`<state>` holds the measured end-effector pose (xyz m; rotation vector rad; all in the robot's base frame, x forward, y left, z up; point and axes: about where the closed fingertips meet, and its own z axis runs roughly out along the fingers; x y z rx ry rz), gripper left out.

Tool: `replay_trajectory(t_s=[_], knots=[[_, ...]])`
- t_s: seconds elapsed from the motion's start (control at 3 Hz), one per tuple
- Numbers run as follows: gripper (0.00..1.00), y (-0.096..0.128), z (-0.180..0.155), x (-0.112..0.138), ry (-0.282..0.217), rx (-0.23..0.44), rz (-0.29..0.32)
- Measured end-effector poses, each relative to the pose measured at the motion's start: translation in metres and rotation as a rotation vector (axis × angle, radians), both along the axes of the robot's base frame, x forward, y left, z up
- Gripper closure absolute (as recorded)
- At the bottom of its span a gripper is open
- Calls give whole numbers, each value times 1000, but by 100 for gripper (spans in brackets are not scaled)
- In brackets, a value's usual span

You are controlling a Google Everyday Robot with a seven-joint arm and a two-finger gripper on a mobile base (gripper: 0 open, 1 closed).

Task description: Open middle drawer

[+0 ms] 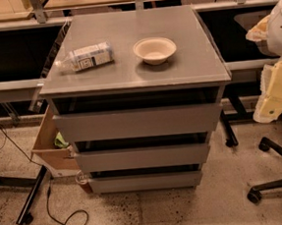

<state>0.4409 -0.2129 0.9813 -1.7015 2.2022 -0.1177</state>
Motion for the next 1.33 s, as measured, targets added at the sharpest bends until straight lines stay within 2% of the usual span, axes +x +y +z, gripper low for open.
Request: replay_trajectory(t_s=[0.33,0.67,1.0,1.33], knots=[[0,15,-18,0,-28,42,25],[0,47,-67,2,-25,127,62],[0,84,-138,1,16,217,49],[0,120,-211,1,69,297,2]])
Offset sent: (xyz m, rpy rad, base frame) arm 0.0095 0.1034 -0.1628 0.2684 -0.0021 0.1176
